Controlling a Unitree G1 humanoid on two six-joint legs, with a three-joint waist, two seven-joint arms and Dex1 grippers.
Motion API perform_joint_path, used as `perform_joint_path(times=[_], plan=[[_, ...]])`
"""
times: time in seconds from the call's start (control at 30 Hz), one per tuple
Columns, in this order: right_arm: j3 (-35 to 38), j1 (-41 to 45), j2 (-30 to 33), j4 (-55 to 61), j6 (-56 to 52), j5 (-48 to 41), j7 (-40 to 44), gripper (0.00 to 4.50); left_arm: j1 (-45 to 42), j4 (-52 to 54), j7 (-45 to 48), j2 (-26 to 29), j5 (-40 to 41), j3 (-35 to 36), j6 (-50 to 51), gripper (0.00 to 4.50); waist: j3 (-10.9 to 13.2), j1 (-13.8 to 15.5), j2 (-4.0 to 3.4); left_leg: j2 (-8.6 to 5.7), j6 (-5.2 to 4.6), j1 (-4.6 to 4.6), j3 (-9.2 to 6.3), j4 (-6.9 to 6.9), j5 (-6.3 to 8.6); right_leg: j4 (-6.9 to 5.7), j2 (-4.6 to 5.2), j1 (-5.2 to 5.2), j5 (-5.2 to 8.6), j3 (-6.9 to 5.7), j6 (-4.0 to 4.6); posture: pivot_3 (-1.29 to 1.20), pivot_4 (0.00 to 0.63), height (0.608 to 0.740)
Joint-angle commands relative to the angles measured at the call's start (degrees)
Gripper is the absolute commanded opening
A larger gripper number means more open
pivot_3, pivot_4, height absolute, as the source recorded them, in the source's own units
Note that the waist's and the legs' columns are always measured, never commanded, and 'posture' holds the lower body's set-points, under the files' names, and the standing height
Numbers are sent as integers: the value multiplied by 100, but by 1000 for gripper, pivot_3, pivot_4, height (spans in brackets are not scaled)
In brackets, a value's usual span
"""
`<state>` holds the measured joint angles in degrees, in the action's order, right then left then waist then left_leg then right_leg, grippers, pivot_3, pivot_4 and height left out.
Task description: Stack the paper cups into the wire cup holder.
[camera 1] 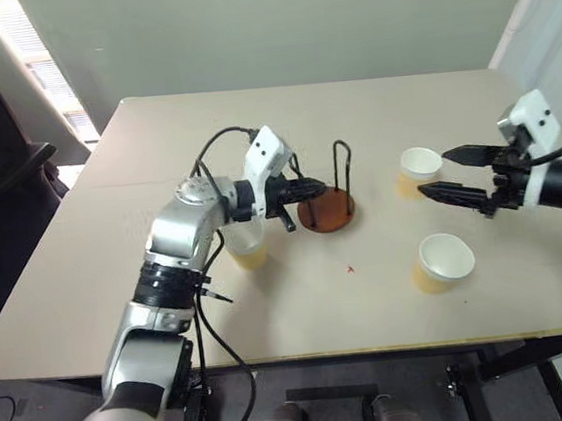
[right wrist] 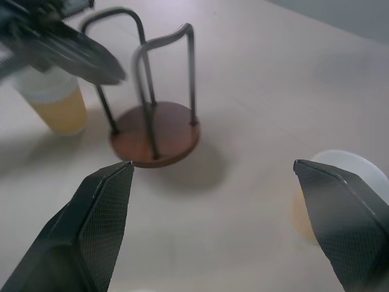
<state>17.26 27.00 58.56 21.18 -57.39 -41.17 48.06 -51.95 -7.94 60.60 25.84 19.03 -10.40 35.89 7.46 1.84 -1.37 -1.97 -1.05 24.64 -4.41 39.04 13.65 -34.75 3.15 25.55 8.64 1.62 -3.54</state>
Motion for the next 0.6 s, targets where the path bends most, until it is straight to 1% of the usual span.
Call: perform_joint_path(times=[0.03, 0.23, 0.33, 0.6], plan=[[621, -28, 516, 316, -258, -476, 396, 4398, -63, 401, 522, 50, 139, -270, -1, 36, 0, 10, 0, -1, -1, 2, 0, 0, 1, 0, 1, 0, 3, 1, -3, 0, 150, 740], [853, -182, 913, 466, -381, -700, 493, 4398, -67, 213, 764, -100, 34, -580, -225, 36, 1, 5, 1, -1, -5, 1, 1, 1, 8, -3, 4, 0, 3, 1, -4, 0, 150, 740], [879, -194, 945, 507, -384, -729, 430, 4398, -21, -89, 748, -226, -169, -782, -435, 36, 1, 6, 1, -1, -9, 0, 2, 3, 8, -5, 6, -2, 7, 1, -12, 0, 150, 740], [893, -329, 882, 638, -327, -737, 289, 4398, 110, -722, 421, -606, -687, -1009, -938, 36, 1, 5, 1, -2, -16, 0, 8, 10, 4, -6, 8, -3, 12, 4, -24, 0, 150, 740]])
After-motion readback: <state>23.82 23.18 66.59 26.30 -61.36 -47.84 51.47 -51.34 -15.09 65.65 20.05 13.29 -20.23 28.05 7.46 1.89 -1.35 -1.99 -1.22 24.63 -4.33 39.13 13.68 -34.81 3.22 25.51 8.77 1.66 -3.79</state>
